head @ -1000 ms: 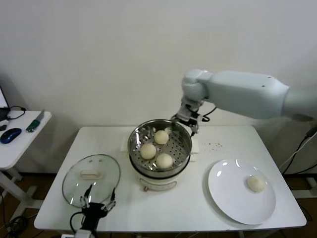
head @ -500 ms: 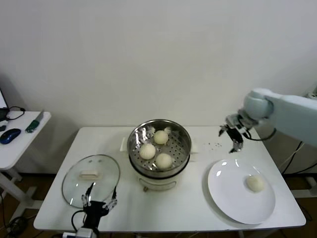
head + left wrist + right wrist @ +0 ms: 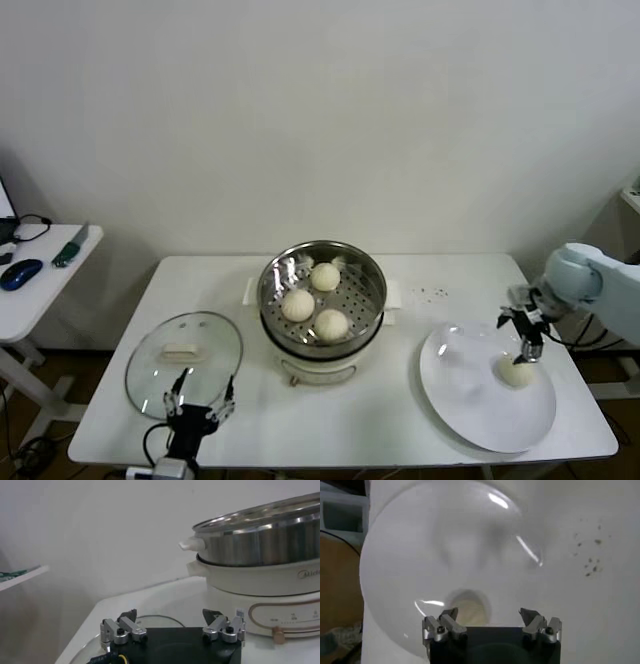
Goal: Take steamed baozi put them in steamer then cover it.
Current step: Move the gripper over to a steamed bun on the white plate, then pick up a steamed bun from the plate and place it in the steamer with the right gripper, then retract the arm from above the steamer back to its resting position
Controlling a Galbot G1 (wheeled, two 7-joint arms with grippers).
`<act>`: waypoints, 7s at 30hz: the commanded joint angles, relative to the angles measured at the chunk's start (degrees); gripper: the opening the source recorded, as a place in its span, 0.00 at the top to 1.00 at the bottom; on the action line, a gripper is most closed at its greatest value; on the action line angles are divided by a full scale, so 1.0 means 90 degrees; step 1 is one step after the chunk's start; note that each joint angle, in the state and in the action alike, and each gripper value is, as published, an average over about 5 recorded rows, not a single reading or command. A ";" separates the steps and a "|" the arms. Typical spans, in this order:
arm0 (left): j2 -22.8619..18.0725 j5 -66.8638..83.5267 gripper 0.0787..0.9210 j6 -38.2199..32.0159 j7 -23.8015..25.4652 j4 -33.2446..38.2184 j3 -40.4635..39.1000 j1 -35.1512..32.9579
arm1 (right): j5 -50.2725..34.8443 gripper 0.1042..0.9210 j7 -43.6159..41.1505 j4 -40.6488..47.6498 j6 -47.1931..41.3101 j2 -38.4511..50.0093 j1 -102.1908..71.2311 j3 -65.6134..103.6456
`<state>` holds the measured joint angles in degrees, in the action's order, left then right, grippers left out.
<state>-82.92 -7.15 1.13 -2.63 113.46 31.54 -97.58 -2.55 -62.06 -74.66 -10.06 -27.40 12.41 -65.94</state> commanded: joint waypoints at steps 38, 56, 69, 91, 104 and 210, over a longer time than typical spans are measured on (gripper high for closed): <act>-0.0063 0.0009 0.12 -0.0029 -0.0003 -0.0043 0.0006 -0.0044 | 0.0396 0.29 -0.0054 0.0605 0.0002 -0.0271 -0.0743 0.0542; -0.0003 0.0013 0.12 -0.0052 0.0080 0.0045 -0.0167 -0.0074 | -0.3959 0.31 0.0013 0.0861 -0.0553 -0.2529 0.4632 -0.3699; -0.0009 0.0041 0.12 -0.0043 0.0088 0.0188 -0.0379 0.0041 | -0.5747 0.30 0.0260 0.1155 -0.0969 -0.4779 0.4716 -0.3997; 0.0177 0.0362 0.12 -0.0013 0.0082 0.0102 -0.0142 0.0207 | -0.5188 0.29 0.0571 0.1559 -0.1165 -0.5534 0.3014 -0.3860; 0.0206 0.0357 0.12 0.0023 0.0078 0.0066 -0.0153 0.0285 | -0.4946 0.20 0.0588 0.1731 -0.1145 -0.5495 0.2912 -0.3780; 0.1245 -0.7674 0.12 0.1150 -0.0517 -0.3148 -0.0140 0.2797 | -0.2260 0.12 0.5719 -0.2735 0.0745 -0.4038 -1.0124 1.1287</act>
<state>-71.61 -77.50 11.49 -4.41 90.00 30.62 -76.15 -23.55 -10.53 -99.34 -3.37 -63.03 -78.14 35.22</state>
